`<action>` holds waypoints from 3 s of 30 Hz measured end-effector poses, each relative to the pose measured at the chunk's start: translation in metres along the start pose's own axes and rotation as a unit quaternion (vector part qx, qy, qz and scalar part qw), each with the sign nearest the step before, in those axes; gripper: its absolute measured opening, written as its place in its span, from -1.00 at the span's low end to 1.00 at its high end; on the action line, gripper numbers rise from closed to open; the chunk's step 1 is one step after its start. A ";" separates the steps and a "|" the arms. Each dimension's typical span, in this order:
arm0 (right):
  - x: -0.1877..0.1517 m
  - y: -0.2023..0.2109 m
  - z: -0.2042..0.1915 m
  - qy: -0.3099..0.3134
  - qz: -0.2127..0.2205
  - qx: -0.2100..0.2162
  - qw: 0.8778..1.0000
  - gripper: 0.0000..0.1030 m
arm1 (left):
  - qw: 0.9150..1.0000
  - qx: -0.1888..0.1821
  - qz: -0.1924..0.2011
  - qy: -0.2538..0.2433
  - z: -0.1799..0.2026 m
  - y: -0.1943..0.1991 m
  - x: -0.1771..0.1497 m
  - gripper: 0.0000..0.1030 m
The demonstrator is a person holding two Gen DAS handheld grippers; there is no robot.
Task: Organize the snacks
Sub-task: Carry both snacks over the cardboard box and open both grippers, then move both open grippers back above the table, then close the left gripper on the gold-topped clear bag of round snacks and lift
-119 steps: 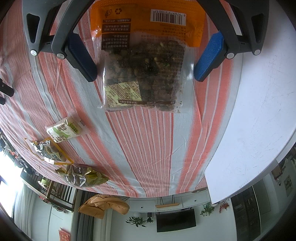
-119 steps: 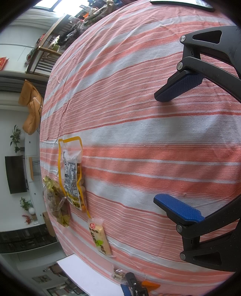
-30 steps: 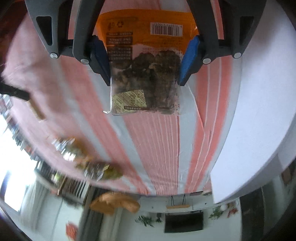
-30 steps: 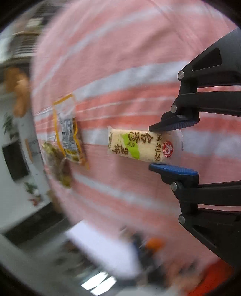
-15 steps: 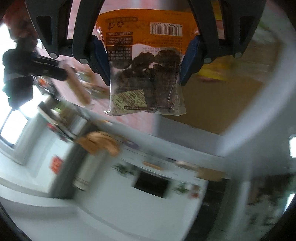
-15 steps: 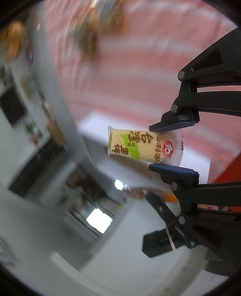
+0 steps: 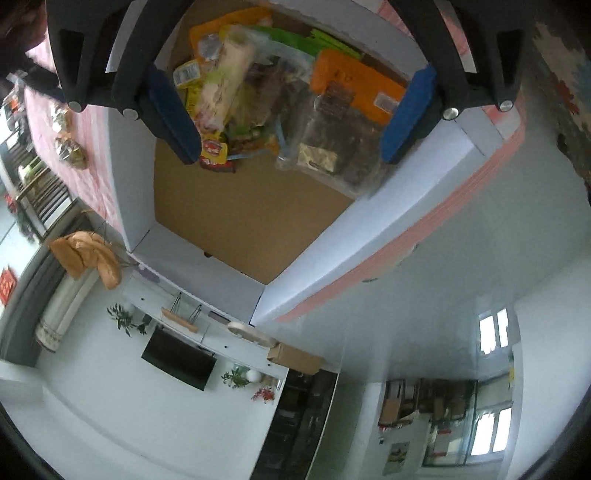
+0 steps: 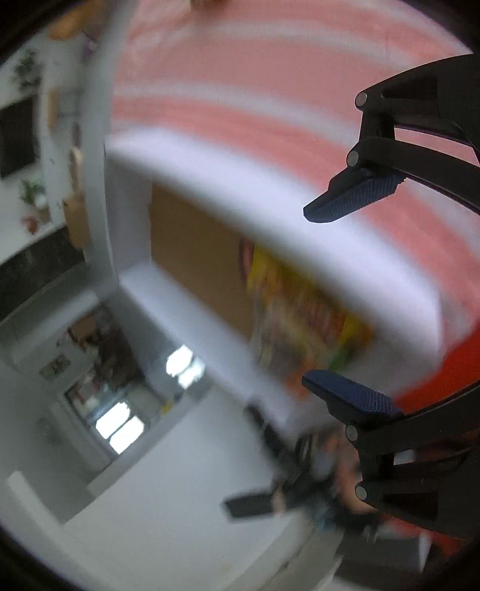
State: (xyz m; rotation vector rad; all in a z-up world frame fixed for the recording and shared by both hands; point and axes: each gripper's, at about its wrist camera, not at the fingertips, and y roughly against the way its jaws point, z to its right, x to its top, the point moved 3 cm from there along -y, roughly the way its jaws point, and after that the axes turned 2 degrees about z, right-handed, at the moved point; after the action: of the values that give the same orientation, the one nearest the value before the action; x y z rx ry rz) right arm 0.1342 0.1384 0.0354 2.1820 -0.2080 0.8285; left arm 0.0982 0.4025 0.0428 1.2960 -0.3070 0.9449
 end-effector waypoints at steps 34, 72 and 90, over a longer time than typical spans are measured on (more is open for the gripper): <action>-0.153 0.186 0.275 -0.033 0.043 -0.415 0.908 0.74 | 0.947 -0.140 -0.169 -0.234 0.352 -0.118 -0.203 0.90; -0.154 0.183 0.290 -0.082 0.022 -0.371 0.925 0.96 | 0.823 -0.175 -0.248 -0.481 0.621 -0.281 -0.151 0.93; -0.152 0.182 0.290 -0.082 0.022 -0.372 0.924 0.97 | 0.935 -0.083 -0.264 -0.220 0.374 -0.205 -0.145 0.96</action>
State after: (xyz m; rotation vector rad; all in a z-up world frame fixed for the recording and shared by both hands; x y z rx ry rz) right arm 0.0882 -0.2124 -0.0883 1.5211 -0.5585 0.4716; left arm 0.2729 0.0069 -0.0841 1.3310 -0.3492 0.1626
